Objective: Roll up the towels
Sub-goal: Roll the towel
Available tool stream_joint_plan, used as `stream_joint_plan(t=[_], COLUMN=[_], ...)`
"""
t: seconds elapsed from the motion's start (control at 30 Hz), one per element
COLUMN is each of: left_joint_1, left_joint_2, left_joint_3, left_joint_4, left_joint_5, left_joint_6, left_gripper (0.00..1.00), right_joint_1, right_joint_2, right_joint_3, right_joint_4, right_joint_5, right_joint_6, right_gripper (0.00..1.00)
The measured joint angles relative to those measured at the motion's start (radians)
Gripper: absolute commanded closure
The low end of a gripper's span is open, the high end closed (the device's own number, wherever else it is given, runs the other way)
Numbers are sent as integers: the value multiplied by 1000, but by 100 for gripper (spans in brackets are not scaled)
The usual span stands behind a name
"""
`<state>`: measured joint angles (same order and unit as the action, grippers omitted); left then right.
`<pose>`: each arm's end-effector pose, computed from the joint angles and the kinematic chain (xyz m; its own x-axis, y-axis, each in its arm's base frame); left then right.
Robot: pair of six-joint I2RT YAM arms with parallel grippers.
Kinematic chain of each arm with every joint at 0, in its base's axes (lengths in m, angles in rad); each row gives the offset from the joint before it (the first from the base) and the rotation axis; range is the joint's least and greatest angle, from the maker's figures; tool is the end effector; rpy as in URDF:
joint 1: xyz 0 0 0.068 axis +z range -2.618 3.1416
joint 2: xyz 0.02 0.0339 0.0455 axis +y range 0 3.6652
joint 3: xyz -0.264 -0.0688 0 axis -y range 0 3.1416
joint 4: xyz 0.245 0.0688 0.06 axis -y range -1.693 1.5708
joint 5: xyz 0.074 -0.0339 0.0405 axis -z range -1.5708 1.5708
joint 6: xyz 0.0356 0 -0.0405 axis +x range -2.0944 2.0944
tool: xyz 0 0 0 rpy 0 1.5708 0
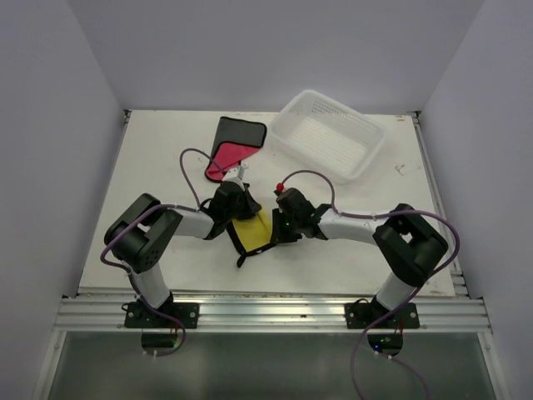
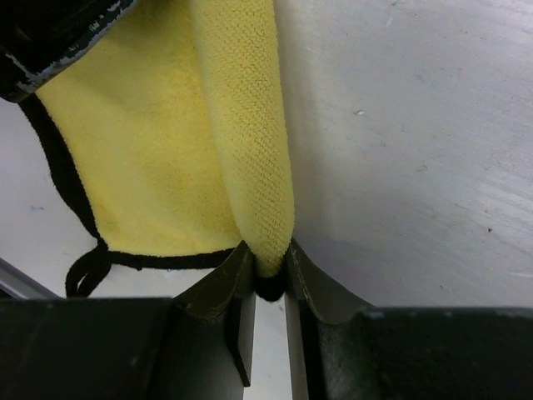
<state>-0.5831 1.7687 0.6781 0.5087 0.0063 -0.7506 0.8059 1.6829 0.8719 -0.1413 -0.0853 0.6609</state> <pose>0.2752 -0.1818 0.1225 -0.7141 -0.3461 -0.6086 0.0929 0.8147 -0.5724 0.2230 0.2368 0.1504 -0.9076 -0.0624 -0.4151 -0.2482 0.8773 0.4107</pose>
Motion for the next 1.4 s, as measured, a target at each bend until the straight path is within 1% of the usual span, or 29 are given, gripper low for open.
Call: stream_joint_plan(t=[0.07, 0.1, 0.13, 0.17, 0.27, 0.43, 0.5, 0.57, 0.63, 0.67, 0.7, 0.77, 0.8, 0.9, 1.03, 1.17, 1.27, 1.3, 1.4], left_joint_1=[0, 0, 0, 0, 0, 0, -1, -3, -6, -8, -13, -21, -24, -34, -40, -42, -44, -46, -51], left_joint_2=[0, 0, 0, 0, 0, -1, -4, -5, -5, -5, -5, -5, -4, -4, -3, -3, -3, -3, -3], left_joint_3=[-2, -2, -2, -2, -2, -2, -1, 1, 4, 5, 5, 6, 6, 8, 8, 8, 8, 8, 8], left_joint_4=[3, 4, 4, 4, 3, 0, -5, -11, -17, -19, -19, -20, -21, -22, -23, -23, -22, -22, -21], left_joint_5=[0, 0, 0, 0, 0, 1, 1, 1, 1, 1, 1, 0, 0, -2, -9, -14, -16, -18, -21], left_joint_6=[-1, -2, -2, -3, -10, -16, -16, -16, -17, -17, -18, -18, -18, -21, -25, -28, -35, -36, -43], left_gripper=[100, 100, 100, 100, 100, 100, 100, 100, 100, 100, 100, 100, 100, 100, 100, 100, 100, 100, 100], right_joint_1=[5, 6, 8, 11, 19, 44, 56, 72, 89, 96, 103, 112, 112, 112, 108, 63, -13, -39, -103], right_joint_2=[2, 2, 2, 2, 1, -12, -16, -18, -22, -23, -26, -33, -39, -62, -141, -232, -254, -254, -245], right_joint_3=[2, 3, 4, 5, 11, 23, 27, 32, 34, 34, 35, 35, 35, 35, 35, 45, 45, 45, 37], right_joint_4=[-3, -4, -4, -5, -17, -58, -78, -91, -105, -111, -121, -145, -160, -203, -261, -258, -230, -223, -206], right_joint_5=[16, 21, 25, 33, 59, 155, 202, 243, 286, 306, 324, 355, 363, 371, 358, 276, 200, 182, 150], right_joint_6=[-5, -7, -11, -13, -21, -53, -69, -84, -98, -104, -109, -127, -135, -156, -180, -183, -172, -161, -118], right_gripper=[87, 93, 97, 99, 100, 100, 95, 94, 87, 82, 72, 64, 57, 51, 48, 49, 61, 68, 71])
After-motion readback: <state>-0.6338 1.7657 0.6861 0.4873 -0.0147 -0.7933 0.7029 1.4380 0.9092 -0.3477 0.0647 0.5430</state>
